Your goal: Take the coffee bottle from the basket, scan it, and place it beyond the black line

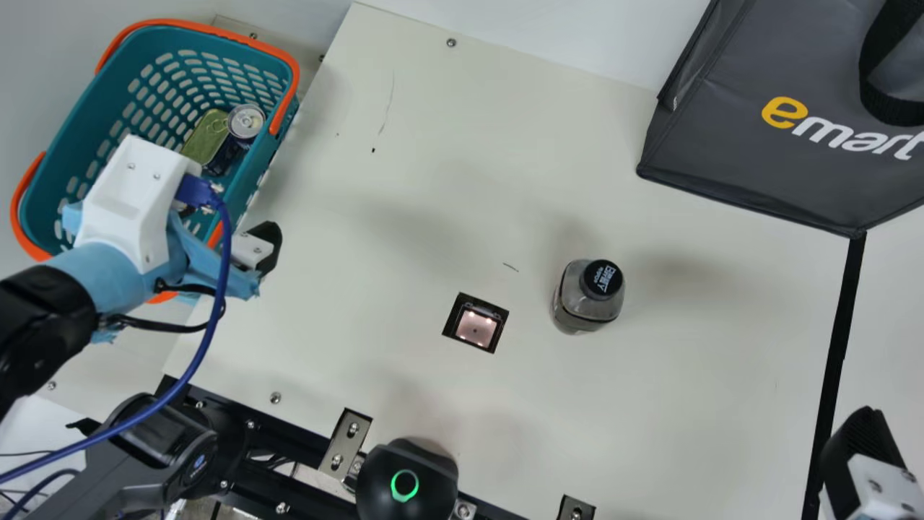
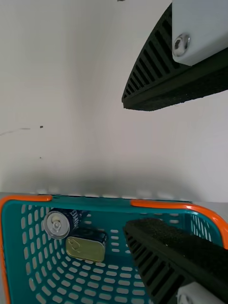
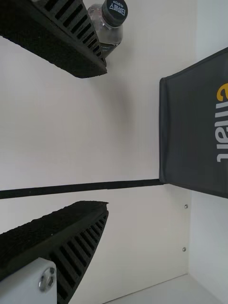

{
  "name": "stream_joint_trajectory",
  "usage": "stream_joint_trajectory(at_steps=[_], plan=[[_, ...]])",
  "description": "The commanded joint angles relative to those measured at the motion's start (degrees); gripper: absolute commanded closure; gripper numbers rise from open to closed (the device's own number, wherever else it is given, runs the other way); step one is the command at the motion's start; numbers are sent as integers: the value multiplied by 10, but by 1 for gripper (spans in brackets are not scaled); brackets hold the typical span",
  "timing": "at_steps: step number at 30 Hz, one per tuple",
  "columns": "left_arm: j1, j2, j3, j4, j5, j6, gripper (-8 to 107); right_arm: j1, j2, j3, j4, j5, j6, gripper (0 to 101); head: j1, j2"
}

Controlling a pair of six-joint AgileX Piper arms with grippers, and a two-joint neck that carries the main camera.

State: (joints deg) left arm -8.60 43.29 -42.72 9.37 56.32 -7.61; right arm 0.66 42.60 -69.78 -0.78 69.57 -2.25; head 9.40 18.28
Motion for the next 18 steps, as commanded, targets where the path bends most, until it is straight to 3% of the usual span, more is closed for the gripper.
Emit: stream_joint_trajectory(at_steps=[1,18], plan=[[1,-1,1,2,3,-5,9,0,0,0,0,0,0,10,-15,1],[-1,-3,1,2,10,-10,9,0,0,0,0,0,0,10,-15,1]])
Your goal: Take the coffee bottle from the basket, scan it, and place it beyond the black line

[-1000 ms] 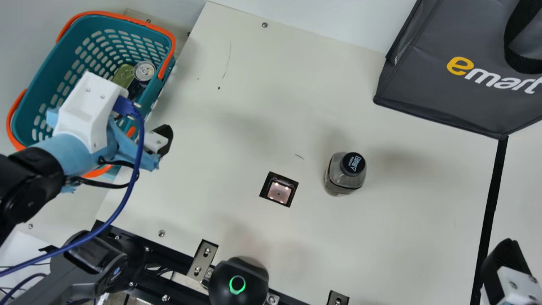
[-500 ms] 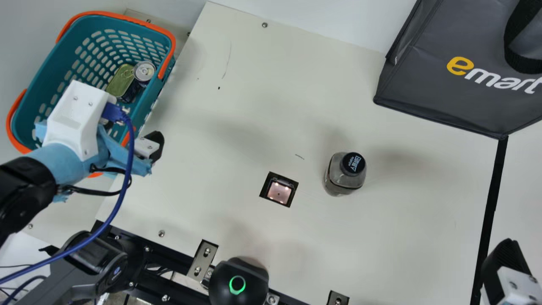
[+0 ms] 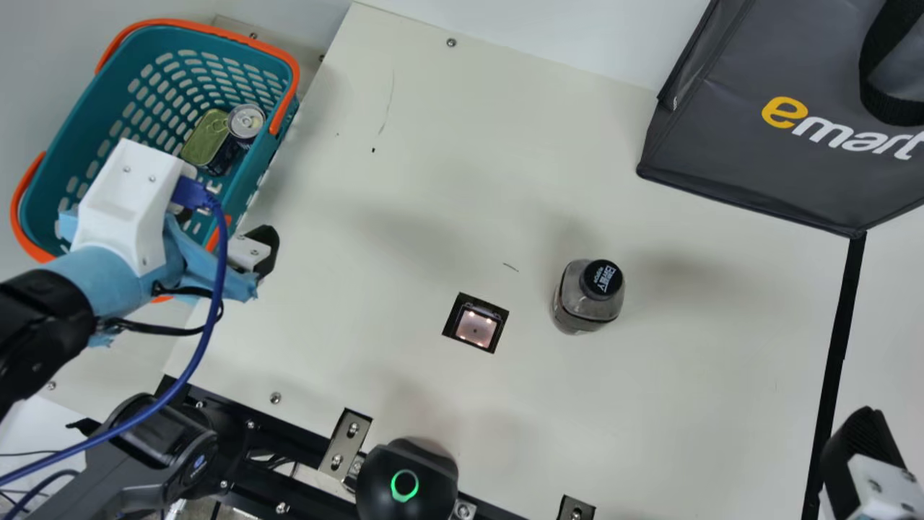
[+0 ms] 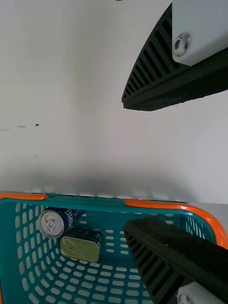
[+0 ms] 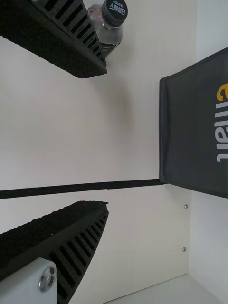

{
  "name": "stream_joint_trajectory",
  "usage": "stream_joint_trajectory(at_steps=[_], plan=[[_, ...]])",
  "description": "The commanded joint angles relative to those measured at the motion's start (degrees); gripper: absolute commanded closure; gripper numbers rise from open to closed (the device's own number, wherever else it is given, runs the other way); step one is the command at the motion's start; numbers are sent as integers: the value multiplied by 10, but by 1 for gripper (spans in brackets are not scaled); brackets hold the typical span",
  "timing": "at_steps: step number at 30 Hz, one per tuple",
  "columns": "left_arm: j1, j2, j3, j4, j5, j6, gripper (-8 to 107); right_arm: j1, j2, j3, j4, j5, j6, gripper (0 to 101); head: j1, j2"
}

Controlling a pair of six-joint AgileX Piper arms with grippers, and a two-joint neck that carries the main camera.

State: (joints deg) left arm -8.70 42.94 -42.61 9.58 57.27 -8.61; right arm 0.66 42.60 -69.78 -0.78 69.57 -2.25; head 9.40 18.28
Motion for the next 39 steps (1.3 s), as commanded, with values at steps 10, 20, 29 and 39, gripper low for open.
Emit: stream_joint_trajectory(at_steps=[10,20,29,39], plan=[[0,0,0,0,0,0,9,0,0,0,0,0,0,10,-15,1],[0,0,0,0,0,0,9,0,0,0,0,0,0,10,-15,-105],[0,0,0,0,0,0,9,0,0,0,0,1,0,10,-15,-199],[0,0,0,0,0,0,9,0,0,0,0,0,0,10,-15,-199]])
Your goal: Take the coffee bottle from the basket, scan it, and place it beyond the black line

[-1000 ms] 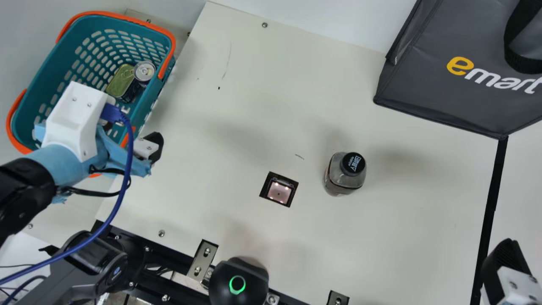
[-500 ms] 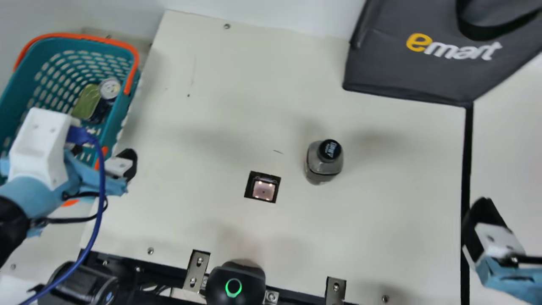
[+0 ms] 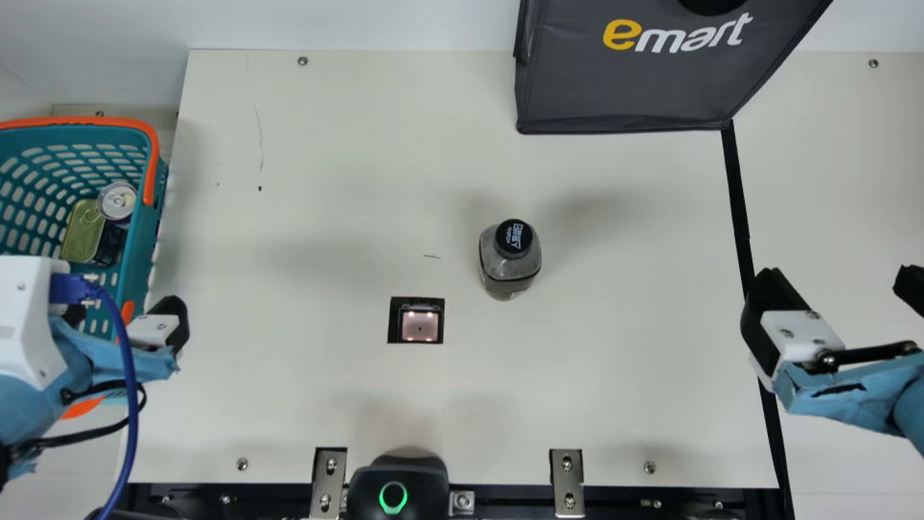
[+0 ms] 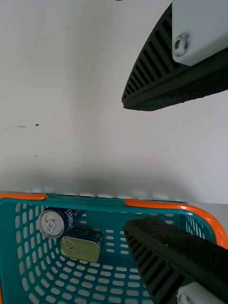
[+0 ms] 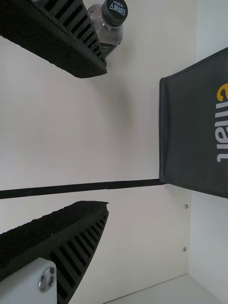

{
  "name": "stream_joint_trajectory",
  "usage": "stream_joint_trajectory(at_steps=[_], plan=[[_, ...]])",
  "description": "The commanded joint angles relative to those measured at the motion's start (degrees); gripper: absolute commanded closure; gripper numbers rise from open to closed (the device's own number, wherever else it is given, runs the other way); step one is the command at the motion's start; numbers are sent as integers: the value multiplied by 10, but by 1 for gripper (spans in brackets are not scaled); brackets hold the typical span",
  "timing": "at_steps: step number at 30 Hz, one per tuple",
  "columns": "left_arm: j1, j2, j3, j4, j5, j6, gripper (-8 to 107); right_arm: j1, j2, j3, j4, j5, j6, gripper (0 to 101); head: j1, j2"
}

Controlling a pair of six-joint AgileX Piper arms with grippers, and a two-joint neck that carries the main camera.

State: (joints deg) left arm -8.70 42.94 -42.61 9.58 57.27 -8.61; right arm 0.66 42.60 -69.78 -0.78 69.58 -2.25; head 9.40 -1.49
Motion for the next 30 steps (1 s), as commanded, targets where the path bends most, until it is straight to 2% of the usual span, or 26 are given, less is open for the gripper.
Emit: stream_joint_trajectory(at_steps=[1,18,30], plan=[[0,0,0,0,0,0,9,0,0,0,0,0,0,10,-15,-1],[0,0,0,0,0,0,9,2,1,0,0,-1,0,10,-15,-1],[0,0,0,0,0,0,9,40,25,4,7,-4,2,10,-15,-1]])
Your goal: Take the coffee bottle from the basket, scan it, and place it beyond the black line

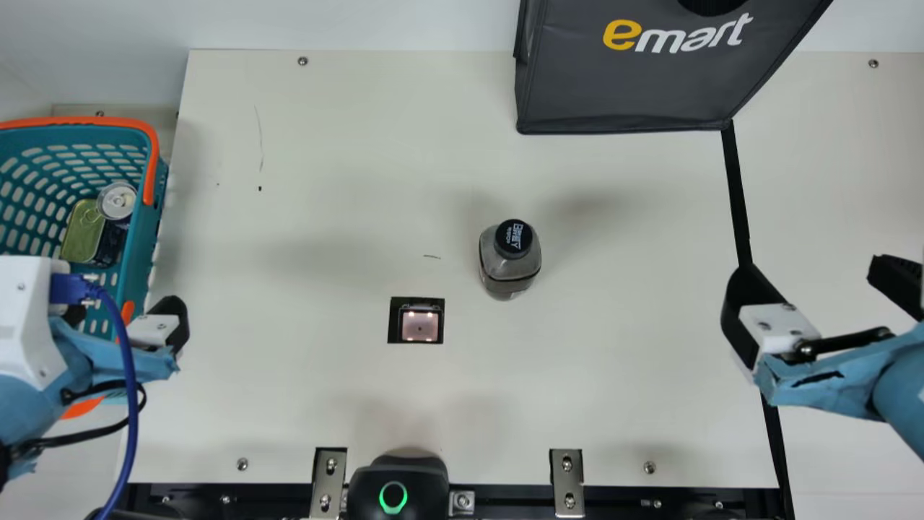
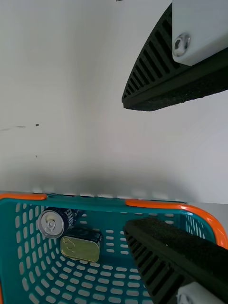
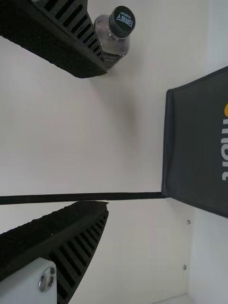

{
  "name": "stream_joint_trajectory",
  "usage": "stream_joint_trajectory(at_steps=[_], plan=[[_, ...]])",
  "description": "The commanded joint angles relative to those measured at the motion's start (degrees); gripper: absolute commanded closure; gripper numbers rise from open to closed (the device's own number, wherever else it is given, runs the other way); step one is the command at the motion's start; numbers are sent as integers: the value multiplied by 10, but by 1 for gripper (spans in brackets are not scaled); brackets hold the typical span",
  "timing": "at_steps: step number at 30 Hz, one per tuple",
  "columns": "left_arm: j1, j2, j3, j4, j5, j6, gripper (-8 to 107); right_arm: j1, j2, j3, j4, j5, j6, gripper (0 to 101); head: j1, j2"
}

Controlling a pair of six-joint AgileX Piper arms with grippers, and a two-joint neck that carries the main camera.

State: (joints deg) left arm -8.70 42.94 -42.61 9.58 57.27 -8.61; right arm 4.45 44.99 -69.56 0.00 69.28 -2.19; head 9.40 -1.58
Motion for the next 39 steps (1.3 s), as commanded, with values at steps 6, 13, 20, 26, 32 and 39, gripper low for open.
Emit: stream_joint_trajectory(at_steps=[6,13,20,26,32,39], plan=[[0,0,0,0,0,0,9,37,16,12,-3,-7,17,10,-15,0],[0,0,0,0,0,0,9,93,43,18,-15,-23,41,10,-15,0],[0,0,0,0,0,0,9,151,77,20,-36,-40,66,10,-15,0],[0,0,0,0,0,0,9,198,103,26,-54,-55,84,10,-15,0],[0,0,0,0,0,0,9,235,128,32,-62,-72,98,10,-15,0],[0,0,0,0,0,0,9,259,154,36,-60,-90,101,10,-15,0]])
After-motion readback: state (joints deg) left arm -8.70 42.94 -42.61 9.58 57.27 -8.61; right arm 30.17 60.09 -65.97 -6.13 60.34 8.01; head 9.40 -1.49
